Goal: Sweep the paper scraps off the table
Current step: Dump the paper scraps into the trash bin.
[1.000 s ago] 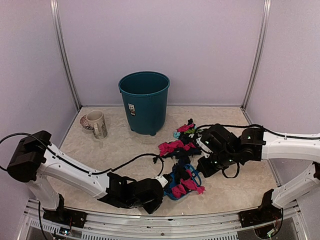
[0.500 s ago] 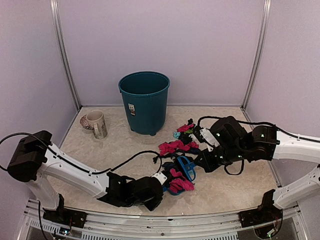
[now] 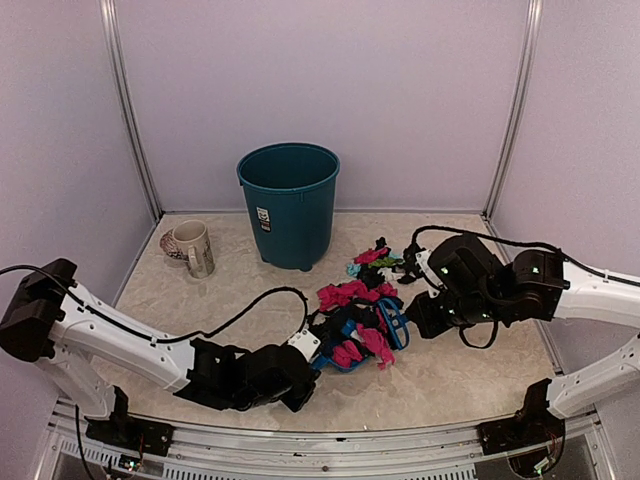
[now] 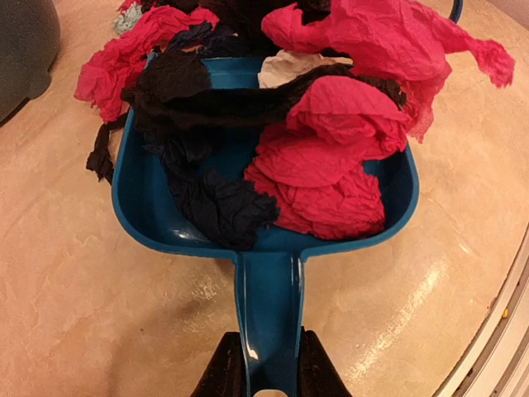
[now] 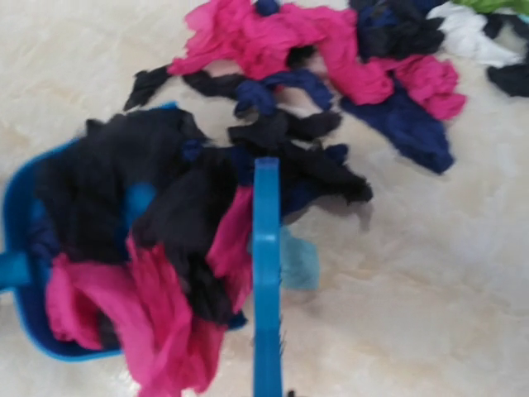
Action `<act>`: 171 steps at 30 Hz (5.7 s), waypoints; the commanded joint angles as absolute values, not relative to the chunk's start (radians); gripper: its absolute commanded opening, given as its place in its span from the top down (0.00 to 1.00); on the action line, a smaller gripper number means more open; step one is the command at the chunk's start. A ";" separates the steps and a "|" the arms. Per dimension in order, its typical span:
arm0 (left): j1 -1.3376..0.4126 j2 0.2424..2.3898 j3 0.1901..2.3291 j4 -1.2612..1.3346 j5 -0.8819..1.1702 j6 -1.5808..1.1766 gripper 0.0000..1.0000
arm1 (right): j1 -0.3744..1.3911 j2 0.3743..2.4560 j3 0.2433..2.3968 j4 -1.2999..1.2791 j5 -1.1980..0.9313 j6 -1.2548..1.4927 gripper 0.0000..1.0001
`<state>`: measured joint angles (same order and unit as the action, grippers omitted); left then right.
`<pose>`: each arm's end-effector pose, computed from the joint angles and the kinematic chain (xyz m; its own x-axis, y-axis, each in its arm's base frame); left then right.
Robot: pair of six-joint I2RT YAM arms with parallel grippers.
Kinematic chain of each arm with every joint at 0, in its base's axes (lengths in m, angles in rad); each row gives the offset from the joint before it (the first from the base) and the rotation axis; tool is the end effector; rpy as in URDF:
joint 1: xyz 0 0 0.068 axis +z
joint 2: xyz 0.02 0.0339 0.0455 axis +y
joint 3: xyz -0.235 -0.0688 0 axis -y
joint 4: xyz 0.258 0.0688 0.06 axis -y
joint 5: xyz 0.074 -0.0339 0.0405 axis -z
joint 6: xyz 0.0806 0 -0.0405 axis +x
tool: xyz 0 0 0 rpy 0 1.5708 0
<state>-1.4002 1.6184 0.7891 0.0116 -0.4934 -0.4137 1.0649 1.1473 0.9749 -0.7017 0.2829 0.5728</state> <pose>0.0968 -0.3373 0.0927 -0.4402 0.4699 -0.7651 0.6946 0.7182 0.0415 0.1578 0.2384 0.2265 -0.7206 -0.2267 -0.6553 -0.4315 0.8863 0.1679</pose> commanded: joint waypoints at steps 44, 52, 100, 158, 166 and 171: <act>-1.309 1.331 1.166 -0.441 -0.583 -0.315 0.96 | 1.017 0.999 0.851 -0.709 0.541 0.712 1.00; -1.242 1.385 1.345 -0.563 -0.593 -0.272 0.96 | 1.006 0.999 0.826 -0.660 0.522 0.690 1.00; -0.882 1.925 1.842 -0.157 -1.437 0.777 0.98 | 0.973 0.788 0.678 -0.527 0.474 0.639 1.00; -0.954 1.533 1.664 -0.600 -0.798 -0.002 0.96 | 0.970 1.107 0.803 -0.086 0.078 0.527 1.00; -0.975 1.337 1.456 -0.646 -0.680 -0.175 0.95 | 0.959 1.452 0.936 0.061 -0.091 0.535 1.00; -1.002 1.249 1.358 -0.691 -0.706 -0.249 0.95 | 0.948 1.617 1.022 0.121 -0.158 0.563 1.00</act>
<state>-0.9817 1.3052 1.4174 -0.6376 -0.7238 -0.1452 0.9642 1.5368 0.9520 0.0219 -0.0727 0.5434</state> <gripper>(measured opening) 0.159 0.040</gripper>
